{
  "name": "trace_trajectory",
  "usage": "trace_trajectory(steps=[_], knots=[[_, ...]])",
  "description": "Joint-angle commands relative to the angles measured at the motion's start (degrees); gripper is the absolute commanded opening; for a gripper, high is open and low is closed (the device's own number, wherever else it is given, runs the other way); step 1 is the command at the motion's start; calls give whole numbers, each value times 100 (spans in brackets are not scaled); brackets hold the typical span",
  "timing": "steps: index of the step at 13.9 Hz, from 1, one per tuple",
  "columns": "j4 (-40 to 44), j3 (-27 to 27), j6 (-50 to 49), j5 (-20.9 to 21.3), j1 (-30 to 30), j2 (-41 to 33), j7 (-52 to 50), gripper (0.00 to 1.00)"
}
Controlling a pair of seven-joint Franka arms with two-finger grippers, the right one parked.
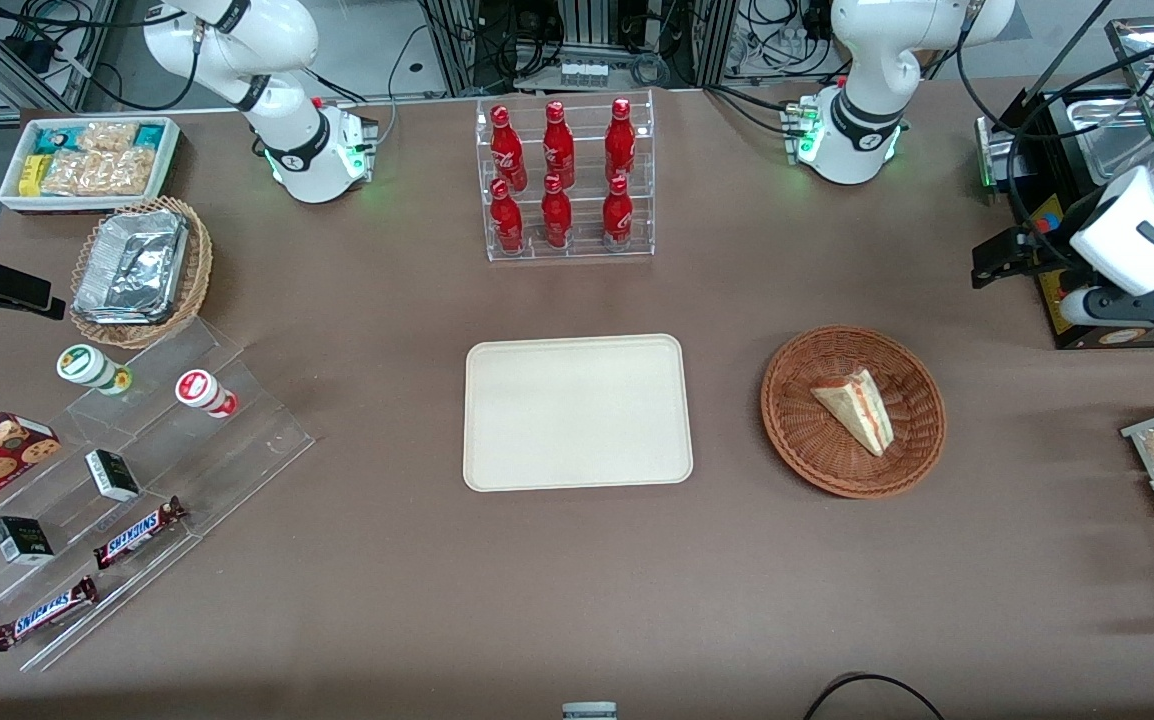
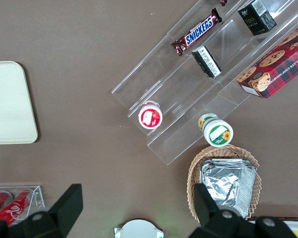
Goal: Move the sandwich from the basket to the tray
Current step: 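Move the left gripper over the wrapped sandwich in the wicker basket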
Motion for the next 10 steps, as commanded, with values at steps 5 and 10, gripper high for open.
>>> trace_trajectory(steps=[5, 10], knots=[[-209, 47, 316, 16, -68, 188, -70, 100], [-1639, 38, 1623, 25, -77, -39, -88, 100]])
